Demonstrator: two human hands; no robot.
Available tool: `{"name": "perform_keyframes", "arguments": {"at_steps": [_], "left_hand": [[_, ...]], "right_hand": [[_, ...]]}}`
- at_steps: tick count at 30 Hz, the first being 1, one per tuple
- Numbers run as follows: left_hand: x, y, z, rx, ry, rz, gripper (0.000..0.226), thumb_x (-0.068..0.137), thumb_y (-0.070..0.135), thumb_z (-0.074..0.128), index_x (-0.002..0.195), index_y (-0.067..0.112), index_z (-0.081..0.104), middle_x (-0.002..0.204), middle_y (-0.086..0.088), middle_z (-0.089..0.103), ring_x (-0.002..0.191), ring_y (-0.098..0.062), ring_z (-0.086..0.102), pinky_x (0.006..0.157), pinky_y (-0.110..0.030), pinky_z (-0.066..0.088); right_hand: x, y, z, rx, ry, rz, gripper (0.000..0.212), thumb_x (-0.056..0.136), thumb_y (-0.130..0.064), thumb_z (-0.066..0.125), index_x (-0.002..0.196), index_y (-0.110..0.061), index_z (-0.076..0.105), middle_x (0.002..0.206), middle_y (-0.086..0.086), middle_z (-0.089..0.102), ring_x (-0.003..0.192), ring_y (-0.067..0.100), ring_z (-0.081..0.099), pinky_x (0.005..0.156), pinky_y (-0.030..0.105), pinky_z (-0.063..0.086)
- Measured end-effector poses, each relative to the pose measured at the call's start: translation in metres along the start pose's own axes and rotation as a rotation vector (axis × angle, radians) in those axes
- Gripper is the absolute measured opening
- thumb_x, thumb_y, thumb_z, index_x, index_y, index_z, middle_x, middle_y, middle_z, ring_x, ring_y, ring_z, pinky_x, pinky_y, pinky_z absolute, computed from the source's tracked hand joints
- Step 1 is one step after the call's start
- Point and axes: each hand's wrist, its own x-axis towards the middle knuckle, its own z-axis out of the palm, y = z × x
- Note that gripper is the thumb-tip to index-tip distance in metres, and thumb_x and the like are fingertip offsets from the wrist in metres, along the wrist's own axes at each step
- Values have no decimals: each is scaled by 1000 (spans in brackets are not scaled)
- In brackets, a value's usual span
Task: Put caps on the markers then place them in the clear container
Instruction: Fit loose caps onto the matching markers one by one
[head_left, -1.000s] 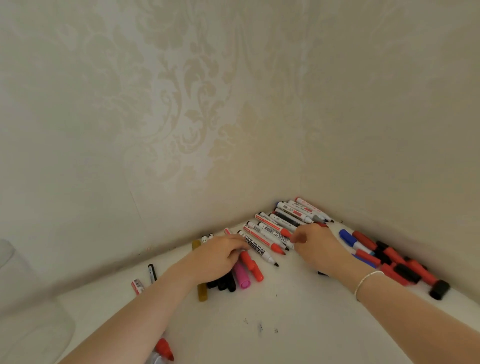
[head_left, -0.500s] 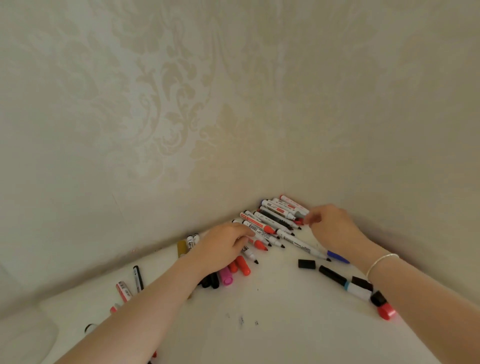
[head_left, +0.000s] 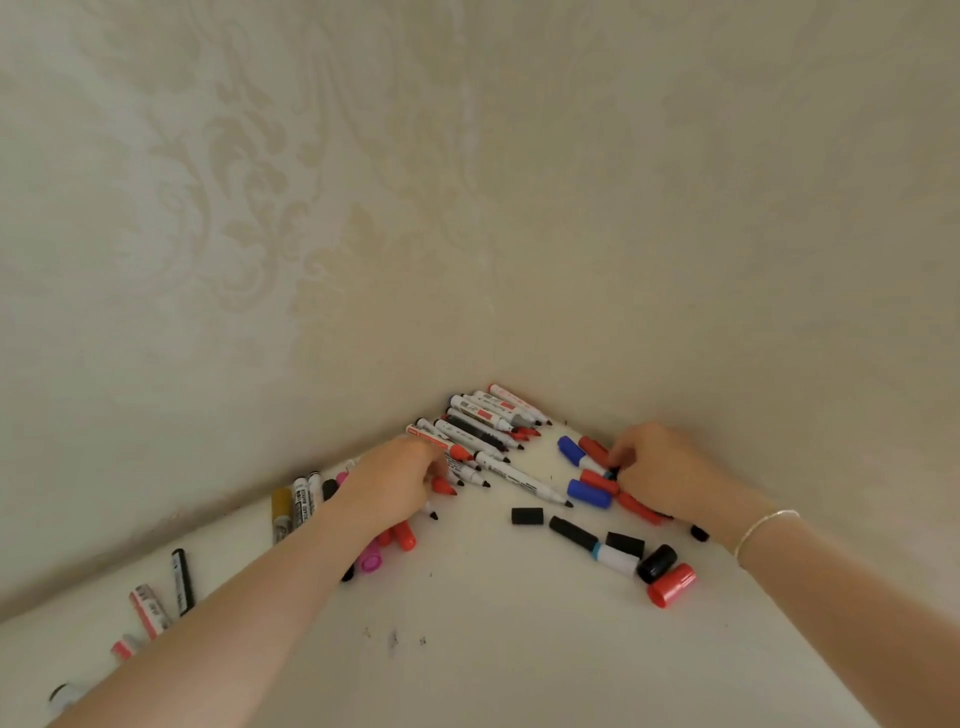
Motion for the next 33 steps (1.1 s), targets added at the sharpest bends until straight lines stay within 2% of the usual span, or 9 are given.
{"name": "perform_keyframes", "arguments": {"at_steps": [2, 8, 11, 14, 18, 21, 24, 28, 33], "left_hand": [[4, 2, 0, 88, 8, 30, 32, 81, 5, 51, 101, 26, 65, 106, 5, 65, 93, -16, 63, 74, -29, 49], [8, 9, -5, 272, -14, 130, 26, 87, 18, 54, 110, 28, 62, 117, 7, 61, 108, -17, 56, 83, -28, 43], [6, 13, -5, 334, 63, 213, 19, 90, 22, 52, 108, 25, 60, 112, 7, 59, 107, -16, 55, 77, -25, 35], [1, 17, -7, 323, 172, 269, 17, 87, 25, 52, 104, 22, 57, 107, 7, 59, 102, -16, 54, 84, -26, 35], [-5, 25, -14, 63, 352, 298, 16, 81, 28, 59, 94, 20, 56, 92, 6, 64, 93, -19, 56, 80, -28, 39], [-13, 34, -21, -228, 442, 299, 15, 80, 22, 65, 91, 24, 56, 91, 12, 63, 93, -10, 54, 76, -21, 43], [-19, 44, -29, -461, 435, 318, 17, 85, 18, 65, 94, 28, 55, 91, 19, 62, 90, -1, 58, 77, -12, 43], [-23, 48, -34, -601, 386, 340, 15, 92, 22, 59, 96, 35, 53, 77, 24, 59, 67, -11, 58, 64, -30, 49], [-28, 52, -37, -658, 353, 340, 14, 93, 21, 58, 94, 34, 52, 71, 10, 57, 64, -28, 52, 64, -44, 46]], "right_hand": [[-3, 2, 3, -107, -47, -41, 25, 85, -7, 53, 105, -13, 68, 102, 7, 67, 89, 21, 62, 79, 30, 53], [-4, 5, 16, -333, 39, -141, 22, 86, -12, 51, 105, -14, 62, 108, 6, 58, 96, 22, 57, 86, 31, 48], [-4, 3, 21, -392, 70, -165, 13, 88, -15, 51, 99, -15, 58, 102, 4, 51, 93, 21, 51, 84, 28, 41], [-3, 1, 24, -428, 114, -172, 7, 90, -18, 52, 86, -19, 46, 92, 1, 44, 83, 18, 42, 82, 27, 38], [-2, -3, 24, -411, 160, -167, 11, 88, -16, 51, 82, -21, 43, 93, 3, 55, 81, 18, 45, 80, 26, 37], [1, -6, 18, -161, 229, -126, 4, 85, -16, 54, 84, -19, 52, 88, 2, 61, 80, 20, 57, 73, 28, 45], [-1, -16, 2, 393, 224, -122, 9, 85, -12, 62, 88, -20, 59, 87, 1, 64, 79, 21, 63, 66, 31, 52], [-10, -38, -24, 907, 231, -224, 21, 89, -6, 54, 87, -18, 71, 81, 8, 67, 72, 15, 58, 76, 33, 51], [-17, -55, -30, 953, 191, -245, 30, 92, -7, 44, 86, -12, 73, 92, 22, 67, 68, 16, 53, 83, 41, 53]]}}
